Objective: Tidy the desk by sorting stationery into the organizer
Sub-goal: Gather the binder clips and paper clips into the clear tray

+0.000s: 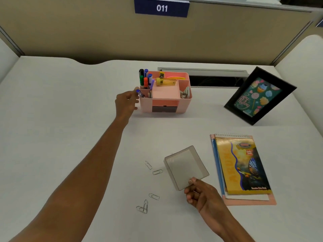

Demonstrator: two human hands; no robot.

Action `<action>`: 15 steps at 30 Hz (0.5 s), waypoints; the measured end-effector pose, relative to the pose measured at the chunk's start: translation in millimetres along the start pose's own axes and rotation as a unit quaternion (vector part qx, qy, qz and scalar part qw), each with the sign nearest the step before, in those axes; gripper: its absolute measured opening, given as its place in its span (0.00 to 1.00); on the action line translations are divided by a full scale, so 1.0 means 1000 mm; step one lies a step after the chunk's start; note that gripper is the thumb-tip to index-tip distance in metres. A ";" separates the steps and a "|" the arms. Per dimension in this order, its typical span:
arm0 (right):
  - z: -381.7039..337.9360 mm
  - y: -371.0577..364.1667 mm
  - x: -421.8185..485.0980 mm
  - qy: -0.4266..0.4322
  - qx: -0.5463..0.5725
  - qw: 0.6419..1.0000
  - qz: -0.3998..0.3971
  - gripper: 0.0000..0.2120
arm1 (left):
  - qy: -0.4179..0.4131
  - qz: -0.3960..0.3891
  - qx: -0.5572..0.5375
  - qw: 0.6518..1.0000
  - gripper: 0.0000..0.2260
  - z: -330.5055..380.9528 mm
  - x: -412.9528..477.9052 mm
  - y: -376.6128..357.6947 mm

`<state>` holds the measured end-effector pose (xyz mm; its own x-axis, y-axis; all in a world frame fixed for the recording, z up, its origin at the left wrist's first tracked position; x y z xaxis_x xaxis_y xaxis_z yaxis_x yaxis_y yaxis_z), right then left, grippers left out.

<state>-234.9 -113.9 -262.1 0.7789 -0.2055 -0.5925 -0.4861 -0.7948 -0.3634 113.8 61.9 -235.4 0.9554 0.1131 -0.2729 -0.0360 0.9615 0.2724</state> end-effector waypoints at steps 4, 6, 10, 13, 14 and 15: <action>0.015 0.019 -0.011 -0.006 0.031 0.998 0.052 0.16 | -0.060 0.007 0.069 0.996 0.09 -0.023 -0.047 0.021; 0.022 0.027 -0.015 -0.009 0.029 0.997 0.077 0.16 | -0.098 0.005 0.111 0.989 0.07 -0.046 -0.080 0.032; 0.029 0.030 -0.020 -0.014 0.019 0.996 0.091 0.19 | -0.122 -0.043 0.197 0.972 0.10 -0.092 -0.146 0.043; 0.027 0.031 -0.021 -0.015 -0.013 0.996 0.085 0.20 | -0.134 -0.086 0.315 0.936 0.18 -0.118 -0.185 0.043; 0.026 0.031 -0.021 -0.018 -0.030 0.996 0.084 0.21 | -0.139 -0.092 0.340 0.926 0.19 -0.123 -0.196 0.044; 0.026 0.031 -0.022 -0.024 -0.048 0.995 0.084 0.21 | -0.146 -0.096 0.355 0.918 0.18 -0.129 -0.205 0.044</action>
<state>-277.3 -119.8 -279.2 0.6688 -0.3144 -0.6737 -0.5658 -0.8031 -0.1870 -121.6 113.7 -286.0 0.9659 -0.2132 -0.1470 0.2419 0.5397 0.8063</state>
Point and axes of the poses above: each hand's wrist, its own x-axis towards the middle knuckle, its own y-axis out of the back of the hand, z = x × y, the point moved 6 cm from there along x, towards the middle knuckle, and after that the axes turned 9 degrees about y, right-handed, at the moved point
